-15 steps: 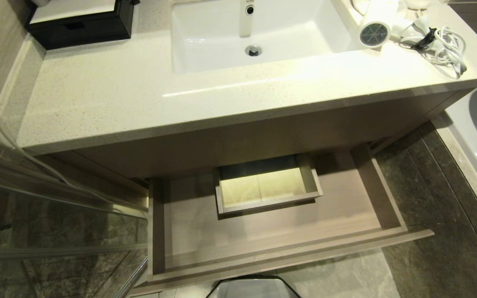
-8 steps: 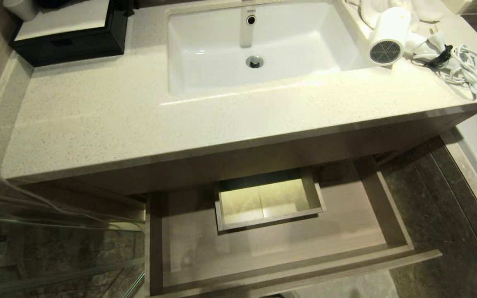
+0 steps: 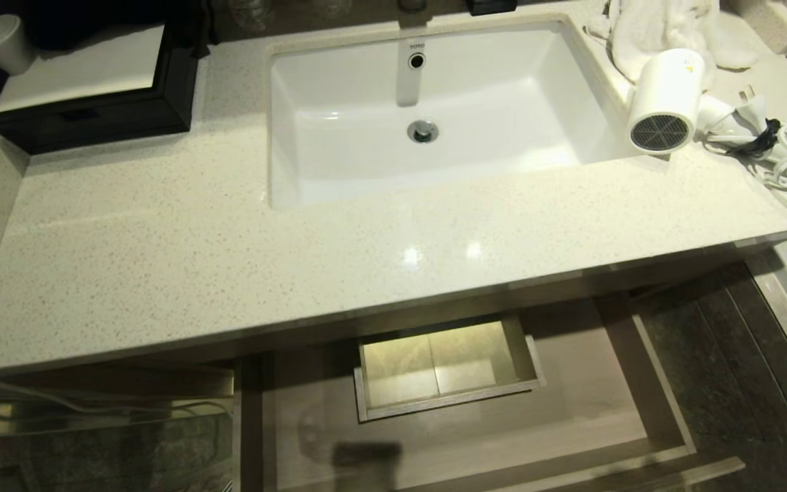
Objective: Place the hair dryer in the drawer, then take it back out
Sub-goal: Pick up the hairdryer
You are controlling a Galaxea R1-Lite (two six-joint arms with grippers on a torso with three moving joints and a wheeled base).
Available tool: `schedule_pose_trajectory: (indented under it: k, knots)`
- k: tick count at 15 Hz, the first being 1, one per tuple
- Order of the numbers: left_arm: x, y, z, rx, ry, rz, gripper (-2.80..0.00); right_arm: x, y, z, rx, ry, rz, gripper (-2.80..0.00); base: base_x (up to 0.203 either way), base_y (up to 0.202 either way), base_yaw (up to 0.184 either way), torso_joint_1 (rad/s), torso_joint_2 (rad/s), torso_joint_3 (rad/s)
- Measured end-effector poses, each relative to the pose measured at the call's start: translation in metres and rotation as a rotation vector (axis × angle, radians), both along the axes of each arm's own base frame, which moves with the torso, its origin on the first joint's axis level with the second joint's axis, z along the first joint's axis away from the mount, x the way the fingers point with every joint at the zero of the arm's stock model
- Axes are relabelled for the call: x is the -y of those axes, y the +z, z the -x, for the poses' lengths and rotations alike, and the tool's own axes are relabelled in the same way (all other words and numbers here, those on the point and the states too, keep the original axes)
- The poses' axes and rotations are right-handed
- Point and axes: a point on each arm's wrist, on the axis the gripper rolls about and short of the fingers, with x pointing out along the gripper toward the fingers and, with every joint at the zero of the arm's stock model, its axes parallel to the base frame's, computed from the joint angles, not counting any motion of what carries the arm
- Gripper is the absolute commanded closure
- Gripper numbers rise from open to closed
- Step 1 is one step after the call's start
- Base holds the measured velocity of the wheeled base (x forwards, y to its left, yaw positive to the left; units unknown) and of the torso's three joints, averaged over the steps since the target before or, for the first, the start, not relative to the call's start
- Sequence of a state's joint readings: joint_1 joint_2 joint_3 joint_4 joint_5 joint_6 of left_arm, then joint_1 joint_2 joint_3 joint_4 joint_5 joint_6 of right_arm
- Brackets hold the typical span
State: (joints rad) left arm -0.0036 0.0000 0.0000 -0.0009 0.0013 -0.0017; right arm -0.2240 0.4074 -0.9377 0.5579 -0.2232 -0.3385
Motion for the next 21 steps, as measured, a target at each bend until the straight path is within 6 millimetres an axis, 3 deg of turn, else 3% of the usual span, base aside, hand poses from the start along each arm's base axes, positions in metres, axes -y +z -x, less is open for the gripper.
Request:
schedule_pose_trajectory:
  k: [6,10,15,19,20,21]
  knots:
    - [0.0,0.0,0.0,0.0,0.0,0.001,0.0,0.002,0.012,-0.01,-0.01,0.004,-0.001,0.0,0.0,0.0,0.0,0.378,-0.27,0.107]
    - [0.0,0.0,0.0,0.0,0.0,0.001,0.0,0.007,0.03,-0.029,-0.04,0.007,-0.003,0.0,0.0,0.0,0.0,0.317,-0.26,0.048]
    - [0.0,0.0,0.0,0.0,0.0,0.001,0.0,0.016,0.068,-0.071,-0.095,0.03,-0.003,0.0,0.0,0.0,0.0,0.04,-0.04,0.006]
    - [0.0,0.0,0.0,0.0,0.001,0.001,0.0,0.021,0.093,-0.118,-0.171,0.296,-0.025,0.0,0.0,0.0,0.0,0.0,0.0,0.0]
    - [0.0,0.0,0.0,0.0,0.0,0.001,0.0,0.023,0.095,-0.128,-0.193,0.358,-0.032,-2.8,0.0,0.0,0.0,0.0,0.0,0.0]
    - [0.0,0.0,0.0,0.0,0.0,0.001,0.0,0.025,0.097,-0.137,-0.209,0.403,-0.029,-2.8,0.0,0.0,0.0,0.0,0.0,0.0]
